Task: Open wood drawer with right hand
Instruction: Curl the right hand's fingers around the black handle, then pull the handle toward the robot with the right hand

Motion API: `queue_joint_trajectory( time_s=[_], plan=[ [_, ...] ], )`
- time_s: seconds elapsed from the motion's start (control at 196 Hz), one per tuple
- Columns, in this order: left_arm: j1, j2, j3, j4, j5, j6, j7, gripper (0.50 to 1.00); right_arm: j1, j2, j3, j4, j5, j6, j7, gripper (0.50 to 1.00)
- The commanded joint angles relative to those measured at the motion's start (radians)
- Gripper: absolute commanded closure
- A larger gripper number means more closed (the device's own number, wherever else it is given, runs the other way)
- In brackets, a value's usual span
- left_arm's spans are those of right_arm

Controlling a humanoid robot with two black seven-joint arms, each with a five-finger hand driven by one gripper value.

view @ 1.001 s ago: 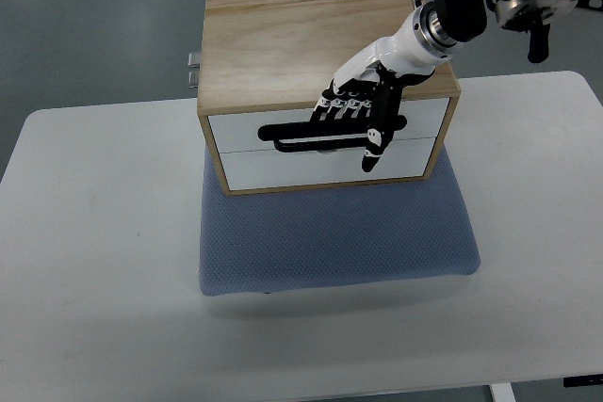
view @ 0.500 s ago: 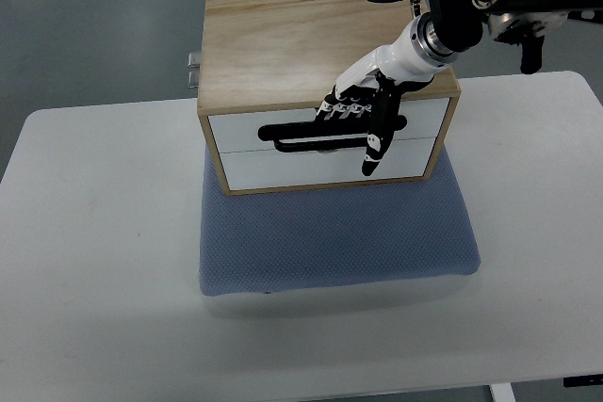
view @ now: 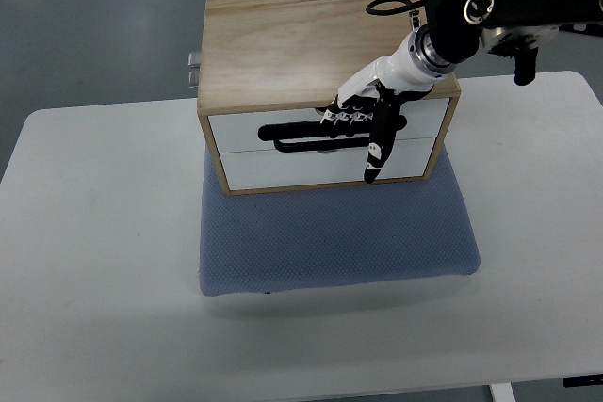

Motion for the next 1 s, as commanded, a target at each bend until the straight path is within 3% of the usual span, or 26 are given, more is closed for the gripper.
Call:
queue_joint_trajectory(
  time_s=[0.0,0.357,0.715,0.996],
  plan=[
    [0.000,0.000,0.000,0.001,0.000,0.000,0.000,0.500,-0.001,0.002,-0.003,0.002,0.000,0.004,0.000,0.556],
    [0.000,0.000,0.000,0.001,0.000,0.000,0.000,0.500,0.003,-0.003,-0.007,0.002,-0.002,0.057,-0.002,0.556],
    [0.000,0.000,0.000,0.000,0.000,0.000,0.000,0.500,0.017,-0.014,-0.007,0.020,-0.002,0.158,-0.002,0.556],
    [0.000,0.000,0.000,0.000,0.000,0.000,0.000,0.500,0.023,-0.023,-0.003,0.072,-0.002,0.158,-0.002,0.556]
  ],
)
